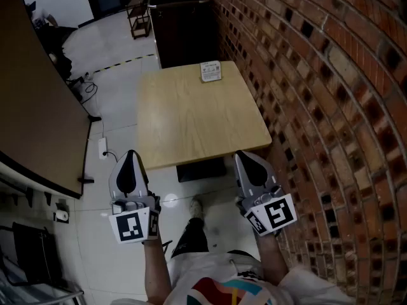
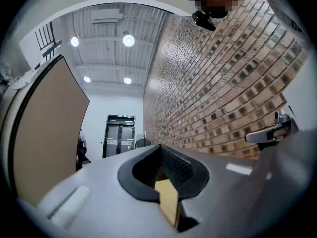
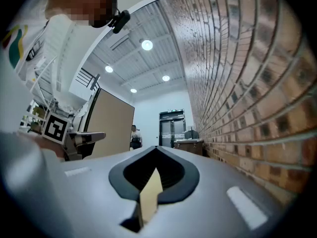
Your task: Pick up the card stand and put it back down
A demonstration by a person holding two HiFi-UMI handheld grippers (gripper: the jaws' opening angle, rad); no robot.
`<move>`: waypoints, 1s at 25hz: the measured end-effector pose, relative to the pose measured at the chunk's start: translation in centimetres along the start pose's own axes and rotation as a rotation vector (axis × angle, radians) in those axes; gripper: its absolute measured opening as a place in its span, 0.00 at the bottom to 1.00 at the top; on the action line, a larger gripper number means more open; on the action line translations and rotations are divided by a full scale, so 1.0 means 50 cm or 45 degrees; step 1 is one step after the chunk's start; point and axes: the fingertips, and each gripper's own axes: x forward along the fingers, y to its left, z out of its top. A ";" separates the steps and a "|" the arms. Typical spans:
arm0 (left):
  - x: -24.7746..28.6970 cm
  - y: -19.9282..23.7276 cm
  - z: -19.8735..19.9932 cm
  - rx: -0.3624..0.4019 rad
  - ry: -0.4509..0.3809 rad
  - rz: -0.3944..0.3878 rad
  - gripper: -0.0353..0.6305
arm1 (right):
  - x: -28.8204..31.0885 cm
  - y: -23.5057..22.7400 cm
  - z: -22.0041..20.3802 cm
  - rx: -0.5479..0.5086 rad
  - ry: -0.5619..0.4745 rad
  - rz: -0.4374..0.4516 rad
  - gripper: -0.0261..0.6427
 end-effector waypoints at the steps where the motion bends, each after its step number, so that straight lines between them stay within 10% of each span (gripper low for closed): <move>1: 0.061 0.019 0.007 -0.004 -0.018 -0.013 0.06 | 0.055 -0.017 0.007 -0.004 -0.010 -0.004 0.04; 9: 0.331 0.069 -0.035 -0.095 0.012 -0.067 0.06 | 0.305 -0.165 -0.053 0.111 0.081 -0.107 0.04; 25: 0.509 0.045 -0.099 -0.155 0.063 -0.073 0.06 | 0.522 -0.353 -0.143 0.083 0.182 -0.102 0.06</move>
